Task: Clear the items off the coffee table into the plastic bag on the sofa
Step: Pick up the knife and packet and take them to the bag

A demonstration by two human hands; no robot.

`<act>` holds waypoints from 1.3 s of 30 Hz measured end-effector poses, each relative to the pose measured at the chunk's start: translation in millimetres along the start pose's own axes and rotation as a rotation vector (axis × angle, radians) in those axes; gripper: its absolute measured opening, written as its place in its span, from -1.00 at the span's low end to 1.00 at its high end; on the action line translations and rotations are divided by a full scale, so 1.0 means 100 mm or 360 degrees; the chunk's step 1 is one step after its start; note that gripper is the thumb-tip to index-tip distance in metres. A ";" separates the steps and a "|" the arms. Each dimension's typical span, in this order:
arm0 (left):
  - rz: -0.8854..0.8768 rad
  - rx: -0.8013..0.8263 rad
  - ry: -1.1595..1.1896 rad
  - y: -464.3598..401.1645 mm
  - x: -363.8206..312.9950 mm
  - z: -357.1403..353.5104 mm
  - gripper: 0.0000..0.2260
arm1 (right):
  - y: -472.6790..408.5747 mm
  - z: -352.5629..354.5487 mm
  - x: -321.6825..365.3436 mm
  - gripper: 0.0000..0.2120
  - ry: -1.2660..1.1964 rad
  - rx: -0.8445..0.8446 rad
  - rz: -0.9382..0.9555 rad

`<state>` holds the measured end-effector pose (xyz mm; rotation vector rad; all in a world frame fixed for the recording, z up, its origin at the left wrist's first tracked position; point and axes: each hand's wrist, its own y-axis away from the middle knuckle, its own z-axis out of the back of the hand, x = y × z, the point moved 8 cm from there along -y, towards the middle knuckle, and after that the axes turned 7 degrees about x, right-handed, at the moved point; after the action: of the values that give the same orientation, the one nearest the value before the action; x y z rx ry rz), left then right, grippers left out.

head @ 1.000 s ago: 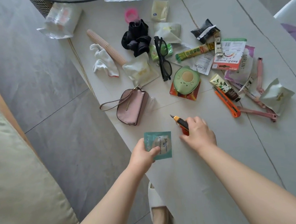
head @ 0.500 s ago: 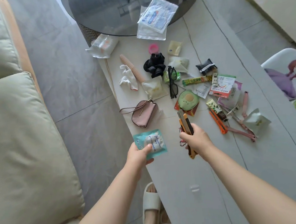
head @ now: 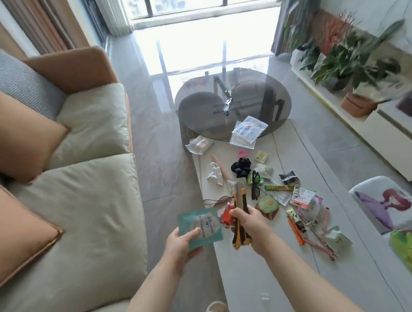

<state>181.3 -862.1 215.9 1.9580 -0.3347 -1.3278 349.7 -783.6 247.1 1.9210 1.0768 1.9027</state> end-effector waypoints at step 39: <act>0.0214 -0.1109 0.0424 2.65 1.68 6.01 -0.63 | 0.76 -5.98 -2.92 -0.85 0.1284 0.0541 -0.0421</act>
<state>-229.4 -1398.9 166.1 1.4570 0.1191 -0.9109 -151.9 -1216.8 148.8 1.0074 1.8515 2.5004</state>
